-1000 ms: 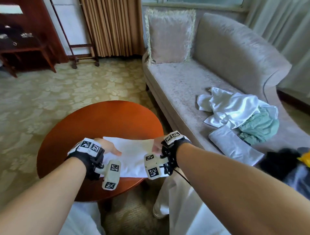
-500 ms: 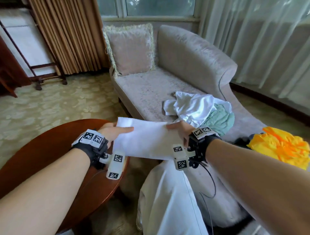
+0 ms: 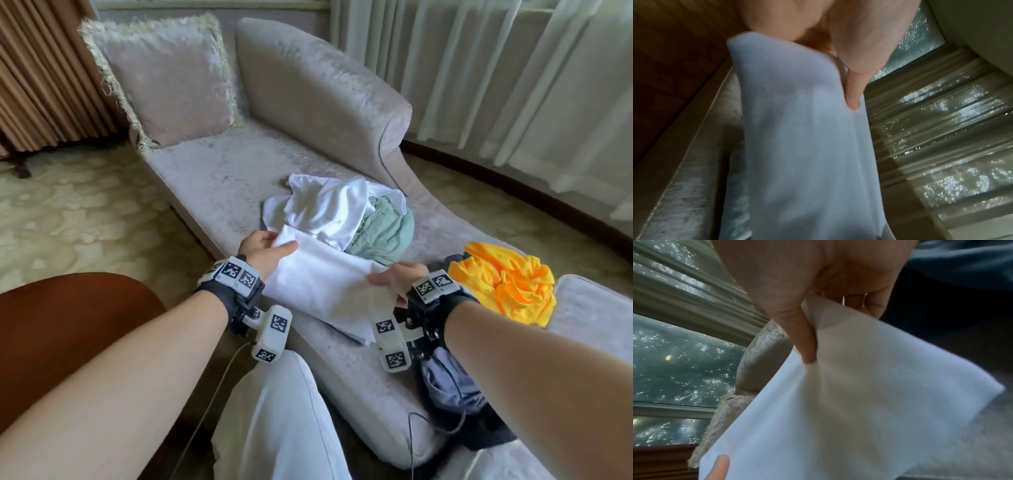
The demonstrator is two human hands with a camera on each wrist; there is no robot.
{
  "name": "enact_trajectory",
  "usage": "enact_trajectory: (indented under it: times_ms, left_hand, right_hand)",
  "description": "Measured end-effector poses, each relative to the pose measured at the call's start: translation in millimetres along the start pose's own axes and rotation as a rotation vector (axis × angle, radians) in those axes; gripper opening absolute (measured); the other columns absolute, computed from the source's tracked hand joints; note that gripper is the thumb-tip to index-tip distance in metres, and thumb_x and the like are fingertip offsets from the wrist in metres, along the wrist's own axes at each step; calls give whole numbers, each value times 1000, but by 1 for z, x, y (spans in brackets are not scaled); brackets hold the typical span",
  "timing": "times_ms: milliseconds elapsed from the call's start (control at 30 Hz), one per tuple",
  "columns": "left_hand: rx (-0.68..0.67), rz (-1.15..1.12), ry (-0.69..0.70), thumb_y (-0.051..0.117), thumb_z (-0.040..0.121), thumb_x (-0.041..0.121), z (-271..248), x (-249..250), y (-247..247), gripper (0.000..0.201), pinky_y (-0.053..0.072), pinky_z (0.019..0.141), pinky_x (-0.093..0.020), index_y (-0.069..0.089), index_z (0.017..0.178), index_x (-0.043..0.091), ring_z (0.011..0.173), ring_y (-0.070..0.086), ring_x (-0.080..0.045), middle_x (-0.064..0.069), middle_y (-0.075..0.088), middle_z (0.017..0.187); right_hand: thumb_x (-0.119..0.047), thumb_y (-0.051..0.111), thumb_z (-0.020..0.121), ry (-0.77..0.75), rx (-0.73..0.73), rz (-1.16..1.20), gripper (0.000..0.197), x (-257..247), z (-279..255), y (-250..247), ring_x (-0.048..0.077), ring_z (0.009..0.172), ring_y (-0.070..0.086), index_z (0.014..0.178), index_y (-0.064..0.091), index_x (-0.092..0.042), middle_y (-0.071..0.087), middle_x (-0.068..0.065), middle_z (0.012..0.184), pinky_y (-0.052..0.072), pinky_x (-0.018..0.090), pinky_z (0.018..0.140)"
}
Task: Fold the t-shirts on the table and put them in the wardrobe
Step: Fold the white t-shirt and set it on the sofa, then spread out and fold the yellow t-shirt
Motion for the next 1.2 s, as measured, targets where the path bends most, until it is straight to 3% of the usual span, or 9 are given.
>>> enact_trajectory:
  times_ms: [100,267,433,567,700,800,900,1100,1200]
  left_hand:
    - [-64,26,15,77,82,15,23,-12,29,20,45,62,-7,68,99,21,74,61,-4,13,66,80]
    - [-72,91,-47,83,75,24,64,-43,55,27,44,58,-8,71,96,12,73,63,-4,3,71,88]
    - [-15,191,-138,87,69,35,92,-66,70,55,50,93,-32,65,113,9,101,64,-23,-5,69,105]
    - [-73,225,-79,85,72,32,88,-74,83,62,46,89,-29,54,122,12,100,59,-20,-1,60,107]
    - [-59,427,73,82,74,37,79,-80,85,55,40,82,-26,48,111,18,97,53,-18,4,53,109]
    - [-16,627,42,77,74,50,77,-82,87,47,40,96,-39,45,95,23,108,51,-25,0,52,108]
    - [-35,725,-75,69,78,57,72,-79,91,48,31,106,-51,46,103,23,122,45,-32,-7,48,125]
    - [24,541,-173,66,75,60,60,-49,82,66,35,105,-51,46,120,16,126,39,-33,-12,43,135]
    - [32,384,-125,70,75,54,49,-20,79,62,40,103,-47,49,118,14,122,45,-33,-11,49,129]
  right_hand:
    - [-28,91,59,26,10,-31,36,14,26,-1,29,78,71,83,66,-19,72,8,88,59,43,78]
    - [-33,93,56,88,7,-24,50,31,65,10,23,63,69,96,73,-10,74,6,77,57,34,62]
    - [-30,91,60,129,28,-36,44,48,94,23,27,74,72,93,74,-8,73,8,80,60,43,77]
    - [-40,88,56,155,58,-71,71,64,108,32,29,84,69,116,65,-8,71,9,97,57,42,83]
    - [-37,86,64,171,97,-108,73,65,112,38,26,86,64,124,60,-7,65,5,93,53,37,88]
    - [-36,84,68,182,108,-149,65,60,109,37,27,79,62,121,59,-6,60,5,81,53,34,80]
    - [-30,82,73,186,100,-183,62,53,104,36,25,71,55,123,55,-5,55,6,78,45,31,70]
    - [-30,84,52,146,130,-173,75,39,89,28,31,82,66,117,57,-4,66,13,97,58,45,77]
    - [-29,82,57,93,216,-166,70,25,68,13,33,94,62,119,57,-5,61,16,112,56,45,82]
Point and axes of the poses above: each hand's wrist, its own z-axis towards the middle knuckle, its own y-axis out of the palm, x = y × z, the point moved 4 cm from there along z, towards the middle knuckle
